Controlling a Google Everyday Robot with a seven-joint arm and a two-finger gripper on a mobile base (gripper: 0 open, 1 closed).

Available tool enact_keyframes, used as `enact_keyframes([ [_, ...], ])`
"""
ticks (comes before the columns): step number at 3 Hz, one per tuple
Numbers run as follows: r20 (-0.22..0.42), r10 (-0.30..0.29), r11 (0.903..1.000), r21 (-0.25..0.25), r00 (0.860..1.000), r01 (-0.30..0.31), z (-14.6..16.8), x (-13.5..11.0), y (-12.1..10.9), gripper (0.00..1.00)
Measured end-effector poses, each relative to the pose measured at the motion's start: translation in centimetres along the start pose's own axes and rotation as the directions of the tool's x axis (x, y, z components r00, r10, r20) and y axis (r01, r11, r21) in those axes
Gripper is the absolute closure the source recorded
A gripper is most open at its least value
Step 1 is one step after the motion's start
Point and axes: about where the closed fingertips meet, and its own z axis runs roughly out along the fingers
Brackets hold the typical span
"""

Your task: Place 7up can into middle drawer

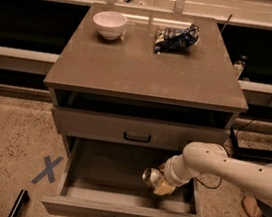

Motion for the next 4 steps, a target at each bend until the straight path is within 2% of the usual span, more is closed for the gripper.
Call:
enact_keyframes([
  [1, 0.009, 0.011, 0.9999, -0.004, 1.000, -0.011, 0.4, 0.3, 0.1, 0.30],
  [2, 0.014, 0.016, 0.9999, -0.005, 1.000, -0.015, 0.4, 0.5, 0.2, 0.14],
  [3, 0.031, 0.006, 0.9999, -0.008, 1.000, -0.006, 0.0, 0.5, 0.1, 0.22],
  [4, 0.070, 0.003, 1.0000, 0.001, 0.998, -0.003, -1.5, 0.4, 0.0, 0.21],
])
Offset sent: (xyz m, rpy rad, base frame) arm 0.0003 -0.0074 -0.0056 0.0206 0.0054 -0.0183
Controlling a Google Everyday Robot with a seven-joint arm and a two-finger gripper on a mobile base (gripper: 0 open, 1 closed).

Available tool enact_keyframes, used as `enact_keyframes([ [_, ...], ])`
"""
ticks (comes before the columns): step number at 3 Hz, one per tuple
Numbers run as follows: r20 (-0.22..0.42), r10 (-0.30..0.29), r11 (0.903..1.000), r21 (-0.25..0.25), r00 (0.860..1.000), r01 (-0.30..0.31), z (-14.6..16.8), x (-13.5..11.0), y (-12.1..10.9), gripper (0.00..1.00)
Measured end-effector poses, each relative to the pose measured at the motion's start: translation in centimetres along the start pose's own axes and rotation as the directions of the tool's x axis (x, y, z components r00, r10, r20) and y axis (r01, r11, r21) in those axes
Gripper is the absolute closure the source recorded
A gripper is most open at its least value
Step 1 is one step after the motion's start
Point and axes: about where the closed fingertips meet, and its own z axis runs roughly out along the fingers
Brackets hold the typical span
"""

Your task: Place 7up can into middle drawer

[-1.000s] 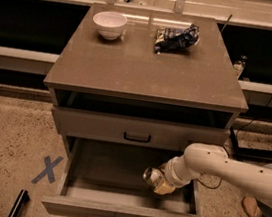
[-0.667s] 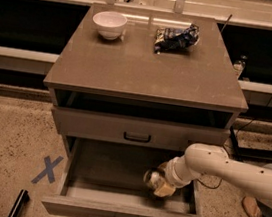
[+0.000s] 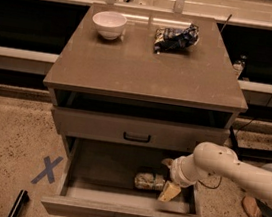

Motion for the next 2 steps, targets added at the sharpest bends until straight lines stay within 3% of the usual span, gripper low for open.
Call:
enact_keyframes([
  [1, 0.069, 0.031, 0.9993, 0.017, 0.997, -0.033, -1.9, 0.7, 0.5, 0.19],
  [2, 0.187, 0.082, 0.9961, 0.018, 0.979, -0.087, -3.7, 2.3, 2.0, 0.02],
])
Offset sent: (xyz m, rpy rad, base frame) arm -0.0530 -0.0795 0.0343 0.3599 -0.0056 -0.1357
